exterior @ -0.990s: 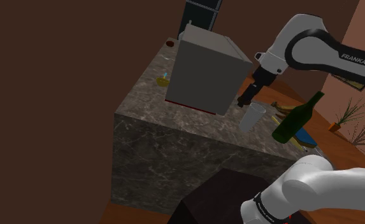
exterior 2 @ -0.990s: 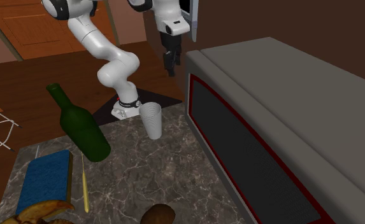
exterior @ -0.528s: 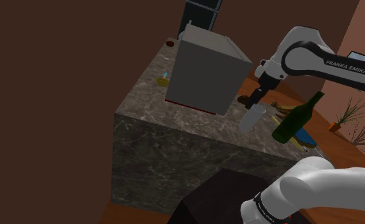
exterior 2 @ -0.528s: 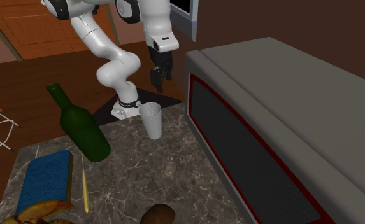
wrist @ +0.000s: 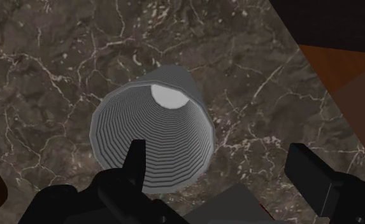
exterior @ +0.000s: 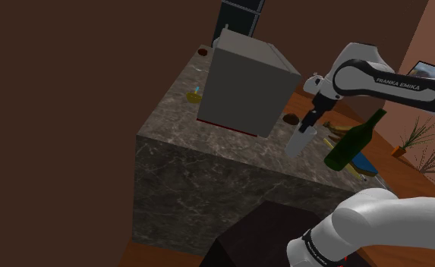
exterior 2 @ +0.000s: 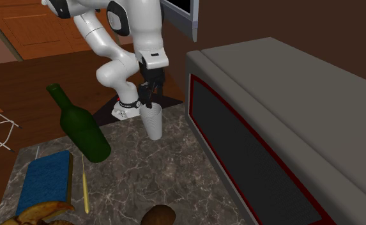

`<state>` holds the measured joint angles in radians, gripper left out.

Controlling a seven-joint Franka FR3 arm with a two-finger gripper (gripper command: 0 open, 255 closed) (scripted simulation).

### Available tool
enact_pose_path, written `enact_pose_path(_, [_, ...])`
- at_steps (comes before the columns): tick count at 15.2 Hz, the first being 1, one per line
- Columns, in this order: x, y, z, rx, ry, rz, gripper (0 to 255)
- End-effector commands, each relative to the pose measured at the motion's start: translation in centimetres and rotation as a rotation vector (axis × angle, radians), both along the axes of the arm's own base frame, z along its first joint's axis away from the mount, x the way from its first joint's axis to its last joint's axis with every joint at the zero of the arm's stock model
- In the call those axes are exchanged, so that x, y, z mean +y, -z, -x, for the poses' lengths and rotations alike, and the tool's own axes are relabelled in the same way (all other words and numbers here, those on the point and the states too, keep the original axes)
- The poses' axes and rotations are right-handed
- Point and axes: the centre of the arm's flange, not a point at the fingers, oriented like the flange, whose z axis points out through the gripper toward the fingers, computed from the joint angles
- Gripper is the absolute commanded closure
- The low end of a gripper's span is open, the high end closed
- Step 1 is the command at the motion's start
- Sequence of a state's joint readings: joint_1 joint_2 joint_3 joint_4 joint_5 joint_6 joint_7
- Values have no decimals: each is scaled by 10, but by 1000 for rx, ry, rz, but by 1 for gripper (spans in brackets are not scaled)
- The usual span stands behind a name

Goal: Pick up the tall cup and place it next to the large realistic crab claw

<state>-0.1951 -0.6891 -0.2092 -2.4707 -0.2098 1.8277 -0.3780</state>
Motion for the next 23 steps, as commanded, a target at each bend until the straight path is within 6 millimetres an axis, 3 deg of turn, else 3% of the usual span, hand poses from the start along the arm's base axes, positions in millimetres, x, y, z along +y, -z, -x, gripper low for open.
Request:
enact_pose_path(1, [-2, 10, 0, 0, 0, 1, 0])
enact_pose_path(4, [-3, 29, 0, 0, 0, 1, 0])
enact_pose_path(12, [-3, 29, 0, 0, 0, 1, 0])
enact_pose_path(13, [-3, 29, 0, 0, 0, 1, 255])
enact_pose_path(23, [-3, 24, 0, 0, 0, 1, 255])
